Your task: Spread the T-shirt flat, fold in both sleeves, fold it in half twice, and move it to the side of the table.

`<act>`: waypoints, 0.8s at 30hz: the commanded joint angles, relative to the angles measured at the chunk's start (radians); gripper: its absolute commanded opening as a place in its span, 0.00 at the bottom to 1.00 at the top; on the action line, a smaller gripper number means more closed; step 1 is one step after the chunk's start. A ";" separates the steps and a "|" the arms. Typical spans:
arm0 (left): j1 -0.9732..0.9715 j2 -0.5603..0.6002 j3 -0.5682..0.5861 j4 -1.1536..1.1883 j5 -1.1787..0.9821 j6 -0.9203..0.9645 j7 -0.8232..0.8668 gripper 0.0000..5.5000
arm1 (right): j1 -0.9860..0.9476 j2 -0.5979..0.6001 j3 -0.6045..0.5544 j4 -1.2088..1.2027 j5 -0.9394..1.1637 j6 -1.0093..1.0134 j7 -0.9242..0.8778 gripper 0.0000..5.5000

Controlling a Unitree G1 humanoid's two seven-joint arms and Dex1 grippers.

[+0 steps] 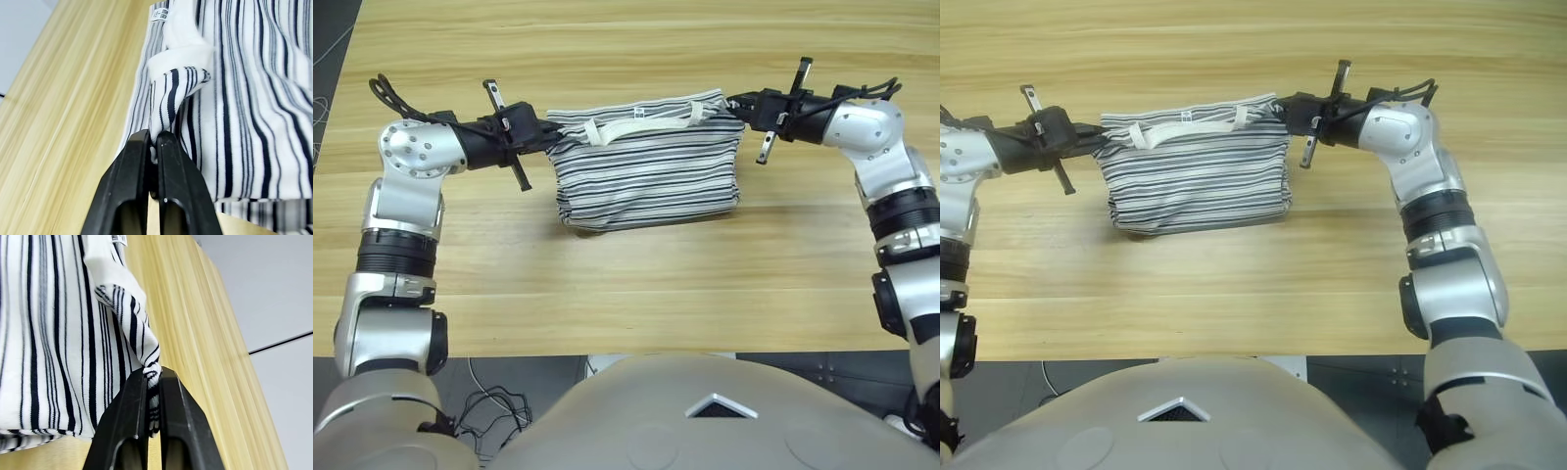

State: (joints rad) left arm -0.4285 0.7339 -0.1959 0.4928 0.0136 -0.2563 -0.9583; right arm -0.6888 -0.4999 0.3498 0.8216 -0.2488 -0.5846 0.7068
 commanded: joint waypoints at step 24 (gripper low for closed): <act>-0.306 -0.150 -0.062 0.723 0.298 -0.226 0.374 0.26 | -0.248 0.198 0.161 0.492 -0.366 0.086 -0.547 0.15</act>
State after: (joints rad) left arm -0.7168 0.5763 -0.2430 1.1989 0.2880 -0.4850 -0.5990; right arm -0.9071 -0.3076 0.4966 1.3003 -0.5952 -0.5295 0.1852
